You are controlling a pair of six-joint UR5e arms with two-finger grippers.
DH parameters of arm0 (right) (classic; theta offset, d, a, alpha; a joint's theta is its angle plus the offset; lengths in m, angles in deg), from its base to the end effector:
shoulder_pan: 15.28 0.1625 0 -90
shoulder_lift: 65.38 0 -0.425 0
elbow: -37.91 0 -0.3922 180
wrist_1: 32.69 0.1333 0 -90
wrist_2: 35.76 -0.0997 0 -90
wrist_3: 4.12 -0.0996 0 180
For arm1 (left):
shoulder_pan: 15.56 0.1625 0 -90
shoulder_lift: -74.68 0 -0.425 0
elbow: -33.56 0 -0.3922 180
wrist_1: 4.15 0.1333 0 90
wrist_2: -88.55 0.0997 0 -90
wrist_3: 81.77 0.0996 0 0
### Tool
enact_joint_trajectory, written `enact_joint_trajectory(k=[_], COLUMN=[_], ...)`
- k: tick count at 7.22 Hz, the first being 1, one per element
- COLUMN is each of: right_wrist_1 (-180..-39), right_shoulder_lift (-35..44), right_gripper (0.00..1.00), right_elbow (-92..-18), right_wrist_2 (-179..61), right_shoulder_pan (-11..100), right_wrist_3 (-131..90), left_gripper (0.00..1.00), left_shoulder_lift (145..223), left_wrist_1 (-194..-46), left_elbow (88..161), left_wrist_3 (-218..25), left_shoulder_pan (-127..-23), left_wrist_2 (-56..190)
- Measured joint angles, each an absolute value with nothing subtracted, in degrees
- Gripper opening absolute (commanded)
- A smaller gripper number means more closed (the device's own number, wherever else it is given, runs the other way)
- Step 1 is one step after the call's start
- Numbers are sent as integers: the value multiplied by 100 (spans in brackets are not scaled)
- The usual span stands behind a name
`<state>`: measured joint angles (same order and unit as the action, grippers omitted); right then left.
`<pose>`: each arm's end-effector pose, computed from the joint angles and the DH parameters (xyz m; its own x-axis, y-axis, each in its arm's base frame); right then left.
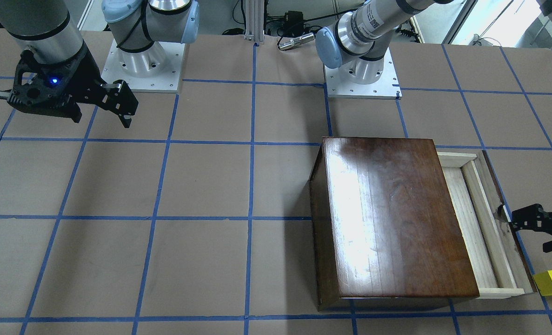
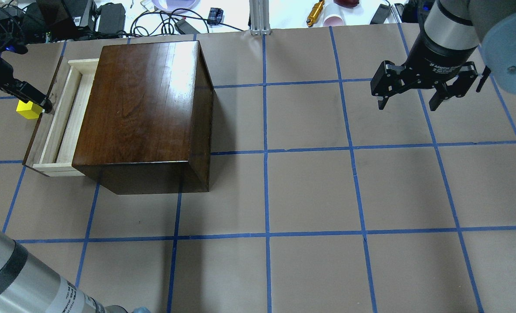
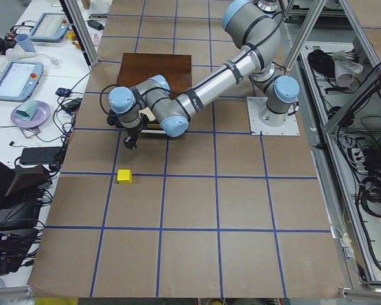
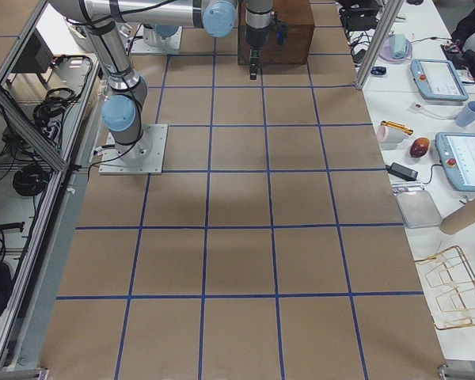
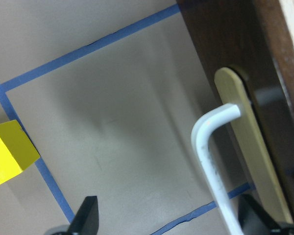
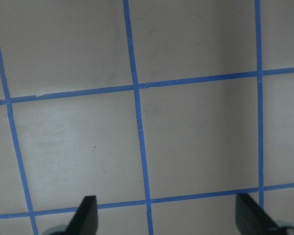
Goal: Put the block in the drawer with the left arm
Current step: 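Move the left gripper over the yellow cube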
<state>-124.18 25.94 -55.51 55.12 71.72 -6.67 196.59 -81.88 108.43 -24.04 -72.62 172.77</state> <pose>0.1064 -0.4870 0.4724 -0.9952 0.0965 0.0158 0.0967 0.9953 0.0100 0.2559 -0.6585 0.3034 -0.9018 0.4150 0.1201 0.4129 0.9097 -0.0429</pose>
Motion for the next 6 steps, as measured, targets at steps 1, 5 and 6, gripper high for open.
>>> enact_joint_trajectory(k=[1, 5, 6], right_wrist_1=[-12418, -12418, -12418], right_shoulder_lift=[2594, 2594, 2594], right_gripper=[100, 100, 100], right_elbow=[-5551, -5554, -5553], right_wrist_2=[5512, 5512, 5512], right_shoulder_pan=[7172, 7173, 7173], right_wrist_3=[-667, -667, -667], left_gripper=[100, 100, 100], left_shoulder_lift=[19597, 19424, 19455], left_wrist_1=[-8227, -8221, -8115], left_elbow=[10835, 10807, 10779], left_wrist_3=[-2403, -2505, -2647], left_shoulder_pan=[-7260, -7082, -6932], left_wrist_2=[17273, 17288, 17291])
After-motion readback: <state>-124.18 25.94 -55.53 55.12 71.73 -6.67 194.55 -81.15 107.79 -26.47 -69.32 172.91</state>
